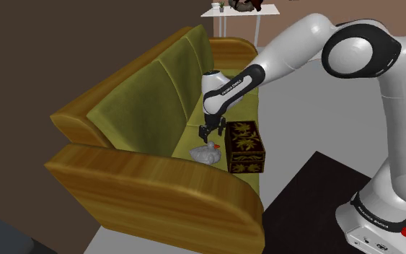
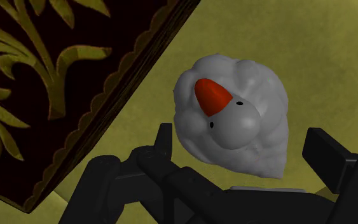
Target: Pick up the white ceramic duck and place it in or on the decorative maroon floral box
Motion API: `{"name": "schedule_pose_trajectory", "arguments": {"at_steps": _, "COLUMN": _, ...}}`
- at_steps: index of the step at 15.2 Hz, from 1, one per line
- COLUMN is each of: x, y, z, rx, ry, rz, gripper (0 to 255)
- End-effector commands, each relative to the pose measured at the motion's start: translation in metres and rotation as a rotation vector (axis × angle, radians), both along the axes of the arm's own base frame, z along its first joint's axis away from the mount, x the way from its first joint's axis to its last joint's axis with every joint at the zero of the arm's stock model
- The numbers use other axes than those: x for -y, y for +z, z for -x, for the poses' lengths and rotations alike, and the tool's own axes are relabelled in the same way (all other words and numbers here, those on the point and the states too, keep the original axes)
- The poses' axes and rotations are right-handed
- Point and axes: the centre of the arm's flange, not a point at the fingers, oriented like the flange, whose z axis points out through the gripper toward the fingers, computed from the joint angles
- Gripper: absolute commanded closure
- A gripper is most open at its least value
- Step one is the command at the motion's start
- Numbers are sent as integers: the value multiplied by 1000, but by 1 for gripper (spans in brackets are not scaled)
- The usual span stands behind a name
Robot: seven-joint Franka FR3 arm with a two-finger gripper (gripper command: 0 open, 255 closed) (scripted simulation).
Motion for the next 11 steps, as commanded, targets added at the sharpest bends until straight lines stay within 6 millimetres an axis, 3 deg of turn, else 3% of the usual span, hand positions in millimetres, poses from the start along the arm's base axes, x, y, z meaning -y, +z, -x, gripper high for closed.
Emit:
{"name": "schedule_pose_trajectory", "arguments": {"at_steps": 1, "x": -4, "y": -16, "z": -18, "rx": 4, "ry": 0, "rz": -3, "gripper": 0}}
{"name": "schedule_pose_trajectory", "arguments": {"at_steps": 8, "x": -6, "y": -53, "z": -16, "rx": 4, "ry": 0, "rz": -3, "gripper": 0}}
{"name": "schedule_pose_trajectory", "arguments": {"at_steps": 11, "x": -6, "y": -56, "z": -15, "rx": 4, "ry": 0, "rz": -3, "gripper": 0}}
